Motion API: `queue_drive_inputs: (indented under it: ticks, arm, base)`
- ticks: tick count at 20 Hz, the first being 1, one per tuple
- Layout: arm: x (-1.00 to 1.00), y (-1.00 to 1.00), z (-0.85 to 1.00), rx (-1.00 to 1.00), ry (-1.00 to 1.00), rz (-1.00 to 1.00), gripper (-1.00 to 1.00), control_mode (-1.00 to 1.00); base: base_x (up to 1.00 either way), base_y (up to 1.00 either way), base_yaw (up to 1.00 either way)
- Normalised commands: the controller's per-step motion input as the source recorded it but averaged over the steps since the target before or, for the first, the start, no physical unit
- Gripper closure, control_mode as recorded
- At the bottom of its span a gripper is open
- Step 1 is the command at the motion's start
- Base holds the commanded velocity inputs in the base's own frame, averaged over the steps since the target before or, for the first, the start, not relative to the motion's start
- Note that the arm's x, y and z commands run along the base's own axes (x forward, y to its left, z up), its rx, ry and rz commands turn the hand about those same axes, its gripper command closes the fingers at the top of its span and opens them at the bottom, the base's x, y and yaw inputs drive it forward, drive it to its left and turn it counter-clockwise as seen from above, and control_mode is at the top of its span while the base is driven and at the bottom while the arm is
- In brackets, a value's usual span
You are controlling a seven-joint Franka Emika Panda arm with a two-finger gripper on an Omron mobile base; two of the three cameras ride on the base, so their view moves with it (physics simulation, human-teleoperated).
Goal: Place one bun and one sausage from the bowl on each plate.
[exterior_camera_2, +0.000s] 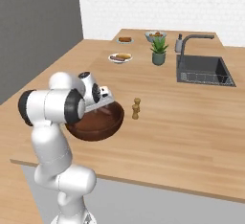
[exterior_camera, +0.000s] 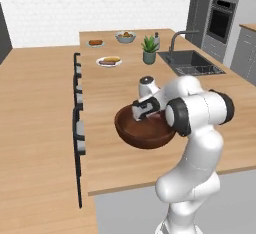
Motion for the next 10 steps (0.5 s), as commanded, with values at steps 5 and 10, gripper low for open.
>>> queue_drive_inputs:
  ticks: [5,10]
  arm:
    - [-0.45,0.02,1.00,-0.10,-0.14,-0.26,1.00,-1.00]
    - [-0.86,0.00,0.95,0.02,-0.05,-0.38,1.00,-1.00]
  base:
    - [0.00,0.00,0.00]
    - [0.00,0.00,0.00]
